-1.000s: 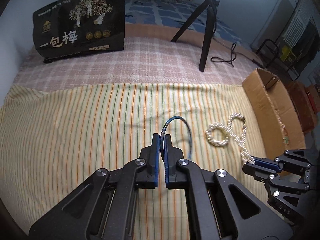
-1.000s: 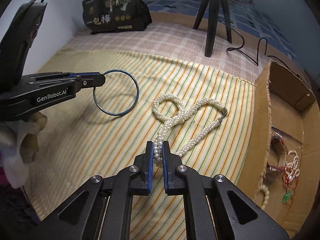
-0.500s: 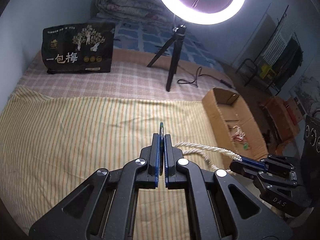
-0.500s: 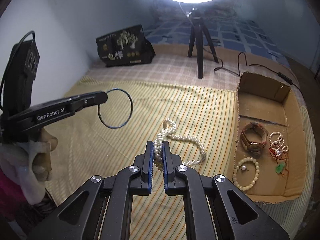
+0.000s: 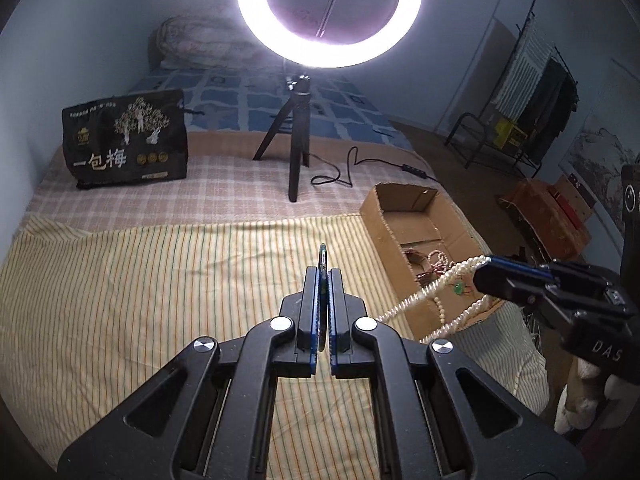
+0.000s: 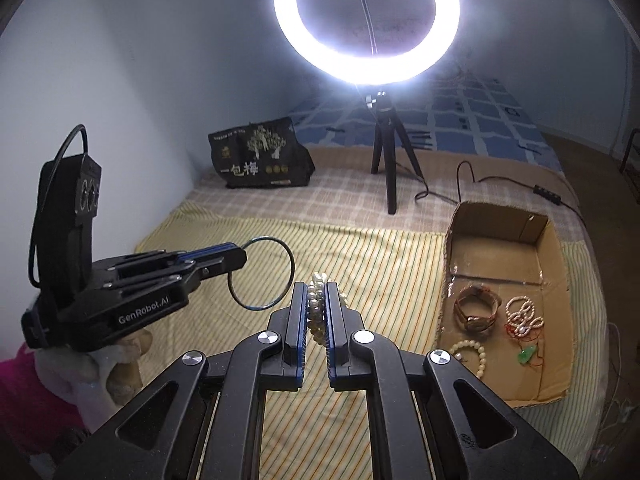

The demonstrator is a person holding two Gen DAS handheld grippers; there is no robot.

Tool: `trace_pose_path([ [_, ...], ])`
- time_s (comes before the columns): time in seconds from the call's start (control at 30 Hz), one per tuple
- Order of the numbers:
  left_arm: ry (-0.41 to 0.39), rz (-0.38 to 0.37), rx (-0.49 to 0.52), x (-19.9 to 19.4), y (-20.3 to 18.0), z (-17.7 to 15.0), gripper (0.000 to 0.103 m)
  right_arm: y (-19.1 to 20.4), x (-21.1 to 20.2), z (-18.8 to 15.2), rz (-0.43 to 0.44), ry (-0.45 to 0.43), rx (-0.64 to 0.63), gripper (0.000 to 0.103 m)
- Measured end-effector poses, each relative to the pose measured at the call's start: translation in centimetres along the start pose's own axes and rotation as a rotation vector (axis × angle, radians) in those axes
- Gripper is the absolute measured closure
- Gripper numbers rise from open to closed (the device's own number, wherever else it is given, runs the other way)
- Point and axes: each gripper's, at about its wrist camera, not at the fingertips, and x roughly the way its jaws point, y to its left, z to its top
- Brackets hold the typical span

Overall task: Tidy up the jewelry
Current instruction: 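Lift and carry the pearl rope and black bangle over the box with both tools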

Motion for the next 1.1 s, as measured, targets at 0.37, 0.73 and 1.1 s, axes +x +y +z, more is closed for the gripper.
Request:
trace_pose_path([
  [0.37,-0.029,-0.030,0.052,-0.6,-3.3,1.6,0.102,-1.5,-4.7,1.8,-0.039,-0.087,-0.006,0.097],
  [0.73,-0.036,-0.043,0.084,1.2,-6.3,3.8,0.102,-5.1,-7.7,2.9,-0.111,-0.133,0.013,0.097],
  [1.1,-0.023,-0.063,0.102,4.8,-9.5,5.2,0.102,-9.9,-8.8,3.0,-0.181,-0.132,0.050,0.097],
])
